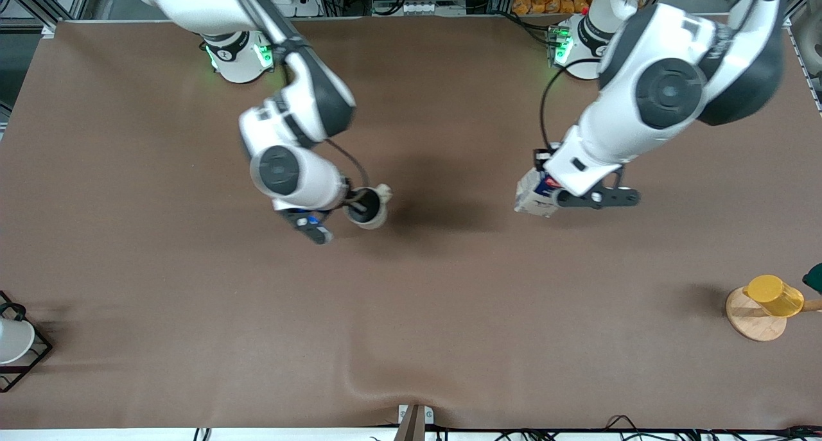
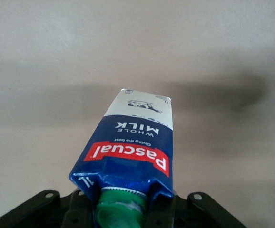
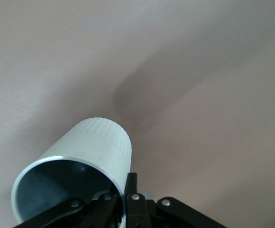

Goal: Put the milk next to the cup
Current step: 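Carry the mug with the right gripper while the left gripper lifts the milk, then set the mug down mid-table and withdraw the right gripper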

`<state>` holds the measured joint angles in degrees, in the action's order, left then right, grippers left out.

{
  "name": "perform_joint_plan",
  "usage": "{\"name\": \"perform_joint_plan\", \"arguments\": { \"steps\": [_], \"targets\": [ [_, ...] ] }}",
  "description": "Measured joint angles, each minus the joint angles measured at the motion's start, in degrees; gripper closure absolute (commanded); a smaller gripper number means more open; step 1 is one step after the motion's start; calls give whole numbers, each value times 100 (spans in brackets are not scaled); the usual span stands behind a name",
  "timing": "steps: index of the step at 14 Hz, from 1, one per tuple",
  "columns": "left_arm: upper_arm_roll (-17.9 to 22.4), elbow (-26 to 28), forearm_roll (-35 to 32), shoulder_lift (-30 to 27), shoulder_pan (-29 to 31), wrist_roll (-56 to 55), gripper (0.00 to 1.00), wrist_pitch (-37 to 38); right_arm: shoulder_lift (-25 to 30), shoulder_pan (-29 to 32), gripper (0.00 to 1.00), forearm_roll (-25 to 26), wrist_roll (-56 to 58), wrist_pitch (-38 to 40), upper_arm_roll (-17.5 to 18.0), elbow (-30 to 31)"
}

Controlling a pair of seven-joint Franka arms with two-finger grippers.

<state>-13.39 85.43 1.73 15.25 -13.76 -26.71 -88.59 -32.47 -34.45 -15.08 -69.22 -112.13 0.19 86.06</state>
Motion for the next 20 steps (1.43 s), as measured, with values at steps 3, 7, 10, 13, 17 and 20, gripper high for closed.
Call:
{"name": "perform_joint_plan", "arguments": {
  "steps": [3, 7, 10, 13, 17, 20],
  "targets": [
    [-22, 9, 0, 20, 34, -21, 100, 0, -782, -519, 100, -1, -860, -770, -3, -515],
    [-10, 10, 0, 81, 53, -27, 100, -14, -1336, -725, 1, -3, -1140, -1274, -13, -782],
    [-15, 10, 0, 118, 40, -112, 100, -17, -1346, -730, 0, -8, -1147, -1220, -23, -876],
    [-32, 9, 57, 131, -16, -329, 100, -19, -1328, -634, 0, -8, -1151, -1, -153, -1434],
    [-63, -38, 236, 283, -637, -1490, 100, -51, -1047, 301, 0, 5, -289, 2322, -207, -2393],
    [-76, -321, 239, 658, -1429, -2670, 100, -155, -563, 1309, 0, 422, 1699, 3417, -281, -2477]
  ]
}}
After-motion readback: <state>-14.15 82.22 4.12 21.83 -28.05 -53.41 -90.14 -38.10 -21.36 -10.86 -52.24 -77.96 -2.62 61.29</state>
